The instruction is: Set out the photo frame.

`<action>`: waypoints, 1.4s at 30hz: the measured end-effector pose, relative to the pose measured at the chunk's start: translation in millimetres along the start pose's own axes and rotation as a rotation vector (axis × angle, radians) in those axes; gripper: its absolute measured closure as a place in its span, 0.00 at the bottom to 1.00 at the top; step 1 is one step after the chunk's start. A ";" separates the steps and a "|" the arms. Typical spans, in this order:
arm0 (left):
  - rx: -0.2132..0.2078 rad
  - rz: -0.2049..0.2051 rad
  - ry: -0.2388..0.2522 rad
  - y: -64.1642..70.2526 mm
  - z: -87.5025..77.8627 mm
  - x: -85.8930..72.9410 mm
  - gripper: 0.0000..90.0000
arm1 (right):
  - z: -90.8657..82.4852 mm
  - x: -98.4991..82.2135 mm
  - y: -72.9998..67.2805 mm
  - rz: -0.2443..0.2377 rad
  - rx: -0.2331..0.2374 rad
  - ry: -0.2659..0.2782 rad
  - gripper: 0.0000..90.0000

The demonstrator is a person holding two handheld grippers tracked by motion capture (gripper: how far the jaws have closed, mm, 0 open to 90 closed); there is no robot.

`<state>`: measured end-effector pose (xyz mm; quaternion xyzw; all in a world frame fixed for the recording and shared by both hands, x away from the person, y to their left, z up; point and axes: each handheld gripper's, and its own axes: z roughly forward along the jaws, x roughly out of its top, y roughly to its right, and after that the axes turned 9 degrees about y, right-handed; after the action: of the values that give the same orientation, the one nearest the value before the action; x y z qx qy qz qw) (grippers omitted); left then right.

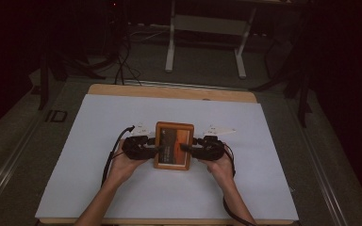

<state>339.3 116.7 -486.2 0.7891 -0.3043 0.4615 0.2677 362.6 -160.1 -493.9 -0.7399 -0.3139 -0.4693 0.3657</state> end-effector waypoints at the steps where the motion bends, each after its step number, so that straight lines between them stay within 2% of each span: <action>1: 0.002 0.001 -0.001 0.4 -0.1 0.0 0.61 | 0.1 0.0 0.3 0.001 0.002 0.000 0.60; 14: 0.005 -0.004 -0.022 1.9 -2.5 -1.4 0.64 | 1.0 0.7 0.2 -0.002 -0.001 -0.007 0.58; 18: -0.014 -0.025 -0.023 0.0 -3.2 -1.5 0.52 | -1.2 1.7 -1.6 -0.024 -0.028 -0.029 0.54; 20: -0.027 -0.045 -0.016 -2.7 -5.2 -1.4 0.48 | -4.1 2.7 -0.9 -0.015 -0.031 -0.027 0.52; 26: -0.034 -0.063 0.020 -7.3 -17.4 1.5 0.46 | -16.6 9.0 -0.4 -0.025 -0.036 -0.010 0.49; 32: -0.023 -0.082 0.063 -12.9 -33.0 6.8 0.46 | -30.3 14.6 0.5 -0.034 -0.046 -0.003 0.47; 38: 0.025 -0.101 0.085 -20.9 -47.6 9.7 0.45 | -43.3 18.4 4.0 -0.040 -0.062 -0.004 0.47; 40: 0.050 -0.107 0.083 -24.3 -51.0 9.3 0.45 | -47.6 18.8 6.4 -0.036 -0.071 -0.008 0.47; 42: 0.096 -0.106 0.074 -28.6 -54.4 7.9 0.44 | -51.5 18.4 10.1 -0.026 -0.080 -0.017 0.46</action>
<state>332.4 172.3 -459.8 0.7984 -0.2296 0.4898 0.2645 353.5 -206.3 -464.3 -0.7537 -0.3078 -0.4797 0.3271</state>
